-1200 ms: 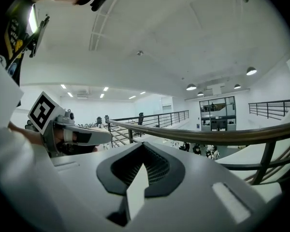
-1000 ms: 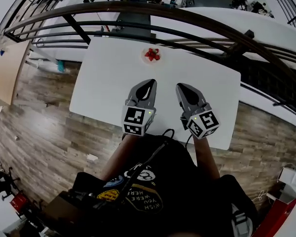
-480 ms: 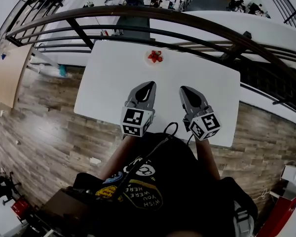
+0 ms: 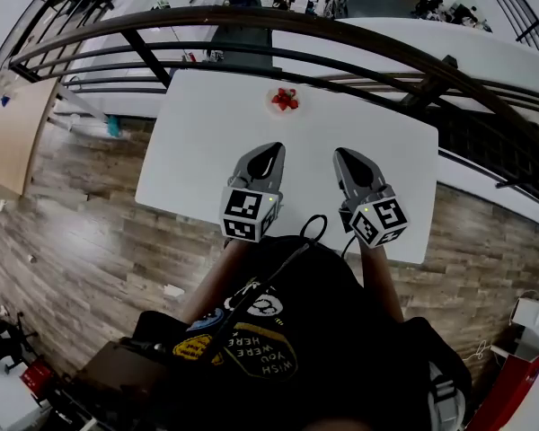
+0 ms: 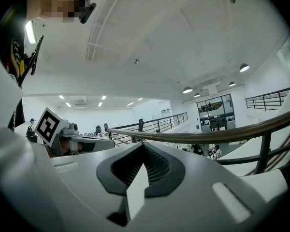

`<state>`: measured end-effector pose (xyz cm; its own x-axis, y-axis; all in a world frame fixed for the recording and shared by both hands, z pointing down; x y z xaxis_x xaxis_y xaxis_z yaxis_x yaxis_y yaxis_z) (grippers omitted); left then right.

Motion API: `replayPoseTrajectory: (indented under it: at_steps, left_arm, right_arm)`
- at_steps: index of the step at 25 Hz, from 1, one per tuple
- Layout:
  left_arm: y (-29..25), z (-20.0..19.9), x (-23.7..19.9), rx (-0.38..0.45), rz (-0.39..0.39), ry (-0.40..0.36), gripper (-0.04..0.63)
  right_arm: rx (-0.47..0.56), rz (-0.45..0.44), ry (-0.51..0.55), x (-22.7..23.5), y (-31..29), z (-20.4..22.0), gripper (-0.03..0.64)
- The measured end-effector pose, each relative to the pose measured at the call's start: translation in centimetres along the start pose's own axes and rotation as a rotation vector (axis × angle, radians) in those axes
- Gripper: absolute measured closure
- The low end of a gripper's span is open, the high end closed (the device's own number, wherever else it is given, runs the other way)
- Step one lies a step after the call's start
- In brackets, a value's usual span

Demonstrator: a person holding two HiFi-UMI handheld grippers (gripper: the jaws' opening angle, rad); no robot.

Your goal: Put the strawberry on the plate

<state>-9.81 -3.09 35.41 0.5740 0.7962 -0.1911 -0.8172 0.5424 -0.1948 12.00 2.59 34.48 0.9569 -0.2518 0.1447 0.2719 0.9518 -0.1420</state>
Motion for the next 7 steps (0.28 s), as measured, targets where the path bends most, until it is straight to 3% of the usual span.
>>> replayPoseTrajectory:
  at_steps: [7]
  left_arm:
    - [-0.16, 0.58, -1.01, 0.001, 0.001, 0.004, 0.595]
  right_arm:
    - [-0.002, 0.000, 0.000, -0.16, -0.92, 0.60, 0.615]
Point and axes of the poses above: the fingertips, and each gripper's own axes: y backward along the fingers, x to its right, z out of its underside, the point moved 10 cm from there along y, backward along the fingers, and after that the axes turned 9 degrees about z, right-handed, at the moved point
